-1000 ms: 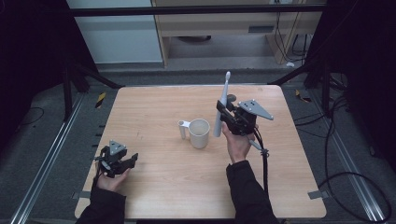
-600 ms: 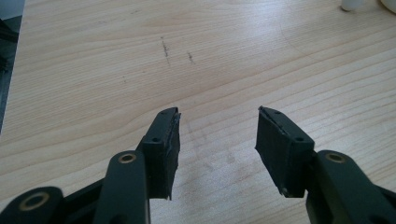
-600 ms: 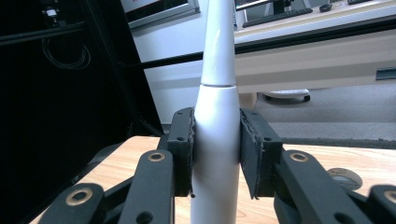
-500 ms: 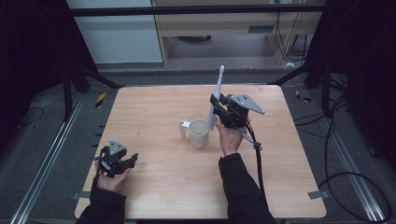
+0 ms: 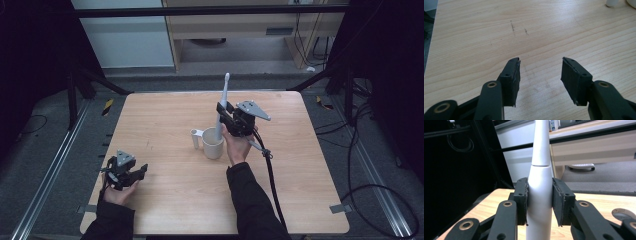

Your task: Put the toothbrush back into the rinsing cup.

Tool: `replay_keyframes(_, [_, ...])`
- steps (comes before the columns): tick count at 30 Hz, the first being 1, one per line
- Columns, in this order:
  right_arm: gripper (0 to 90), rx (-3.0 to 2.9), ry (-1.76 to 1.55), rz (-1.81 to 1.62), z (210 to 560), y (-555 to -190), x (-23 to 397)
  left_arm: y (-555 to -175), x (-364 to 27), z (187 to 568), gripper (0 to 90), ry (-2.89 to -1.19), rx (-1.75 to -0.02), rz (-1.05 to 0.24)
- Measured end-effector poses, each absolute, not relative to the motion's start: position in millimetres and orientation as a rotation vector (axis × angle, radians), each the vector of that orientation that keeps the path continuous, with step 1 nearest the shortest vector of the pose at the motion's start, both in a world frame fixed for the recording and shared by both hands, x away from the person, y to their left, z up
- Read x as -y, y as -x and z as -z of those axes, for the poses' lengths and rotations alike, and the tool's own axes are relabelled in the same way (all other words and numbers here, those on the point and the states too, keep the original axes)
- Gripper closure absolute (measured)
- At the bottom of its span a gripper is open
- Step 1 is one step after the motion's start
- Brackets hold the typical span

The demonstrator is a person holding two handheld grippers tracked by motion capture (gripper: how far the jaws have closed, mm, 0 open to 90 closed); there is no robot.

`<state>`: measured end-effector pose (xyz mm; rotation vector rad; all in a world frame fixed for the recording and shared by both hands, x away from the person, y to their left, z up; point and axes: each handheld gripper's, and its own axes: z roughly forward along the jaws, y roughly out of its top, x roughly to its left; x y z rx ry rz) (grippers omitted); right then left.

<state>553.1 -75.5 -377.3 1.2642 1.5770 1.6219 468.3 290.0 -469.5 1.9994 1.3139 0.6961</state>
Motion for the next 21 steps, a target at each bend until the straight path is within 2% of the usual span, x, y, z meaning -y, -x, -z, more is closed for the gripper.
replay_keyframes(21, [67.3,-1.721,-1.355,-1.460,421.9,-563.8,62.4,-468.5,-289.6,469.7,48.5,-2.003,-1.310,-0.697])
